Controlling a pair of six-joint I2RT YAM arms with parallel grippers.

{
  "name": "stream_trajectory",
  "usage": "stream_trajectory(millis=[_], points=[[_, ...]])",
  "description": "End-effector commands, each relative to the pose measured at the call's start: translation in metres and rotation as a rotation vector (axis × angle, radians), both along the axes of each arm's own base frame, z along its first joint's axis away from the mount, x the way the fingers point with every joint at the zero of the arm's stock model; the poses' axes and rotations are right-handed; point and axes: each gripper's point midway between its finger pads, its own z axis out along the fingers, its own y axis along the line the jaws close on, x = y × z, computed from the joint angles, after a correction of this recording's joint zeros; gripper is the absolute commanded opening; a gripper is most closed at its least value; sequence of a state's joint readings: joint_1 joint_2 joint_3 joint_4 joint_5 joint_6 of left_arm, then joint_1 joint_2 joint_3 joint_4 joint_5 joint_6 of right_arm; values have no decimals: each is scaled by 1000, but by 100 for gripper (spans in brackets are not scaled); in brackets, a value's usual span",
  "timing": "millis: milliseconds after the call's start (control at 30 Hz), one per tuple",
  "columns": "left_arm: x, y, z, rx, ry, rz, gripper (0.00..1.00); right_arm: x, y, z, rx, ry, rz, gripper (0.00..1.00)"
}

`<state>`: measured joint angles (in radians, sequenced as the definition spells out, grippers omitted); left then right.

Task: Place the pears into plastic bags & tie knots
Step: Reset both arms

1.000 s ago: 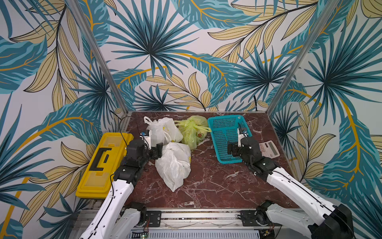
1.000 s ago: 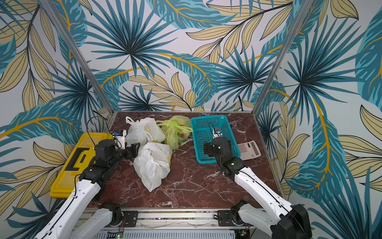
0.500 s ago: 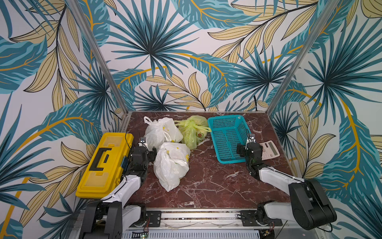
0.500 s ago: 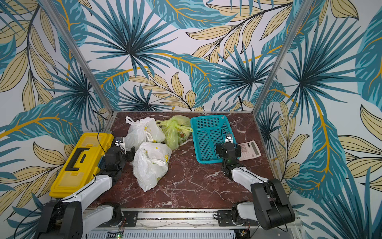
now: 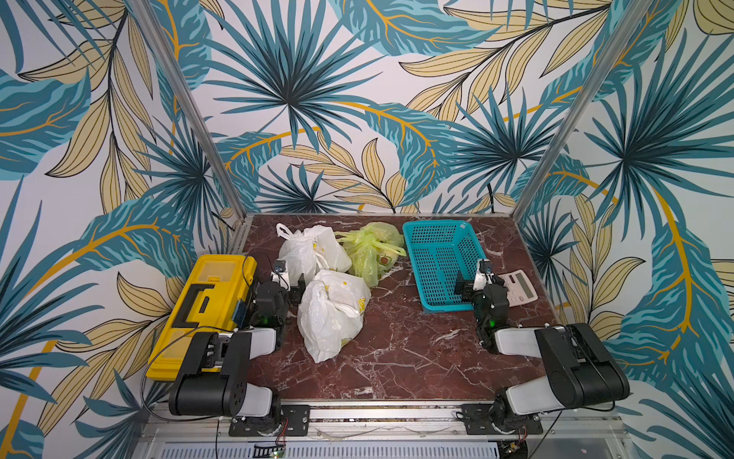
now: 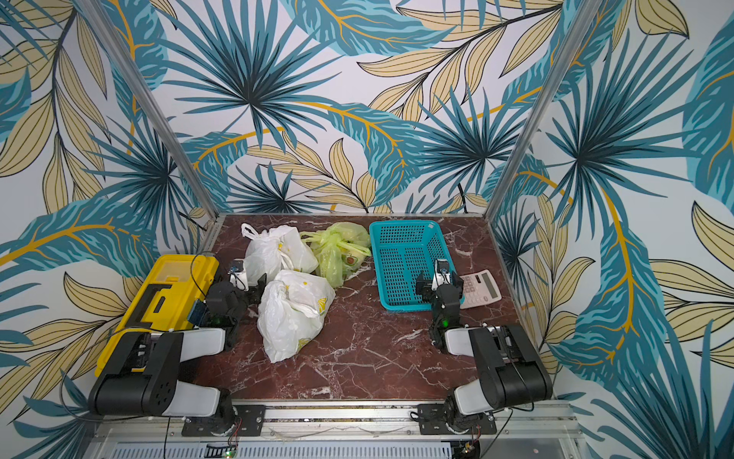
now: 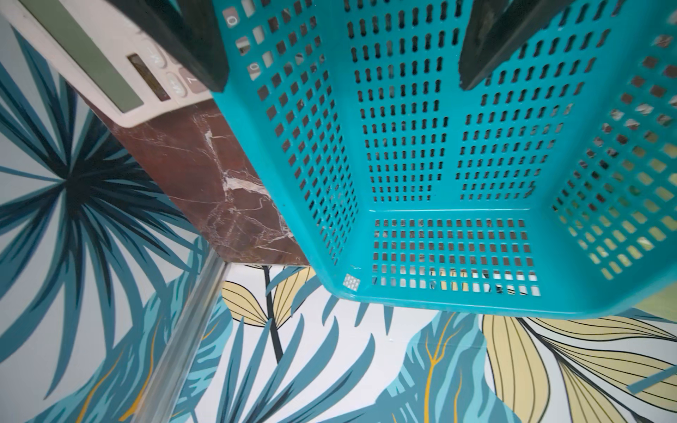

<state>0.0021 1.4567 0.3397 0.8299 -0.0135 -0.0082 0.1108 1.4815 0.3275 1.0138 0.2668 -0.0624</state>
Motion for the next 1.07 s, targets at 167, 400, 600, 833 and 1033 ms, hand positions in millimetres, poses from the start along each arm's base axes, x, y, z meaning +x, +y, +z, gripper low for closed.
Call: stream_trajectory(millis=[167, 400, 600, 833, 1033], points=[[2, 45, 6, -45, -58, 236, 99, 5, -10, -13, 36, 68, -48, 98], [13, 31, 5, -6, -47, 161, 99, 4, -25, -12, 48, 67, -133, 99], [13, 31, 5, -5, -48, 161, 99, 4, -24, -12, 50, 66, -132, 99], [13, 27, 5, 8, -47, 147, 99, 4, -24, -12, 50, 67, -133, 99], [14, 15, 5, 33, -44, 102, 99, 4, -24, -12, 50, 67, -132, 99]])
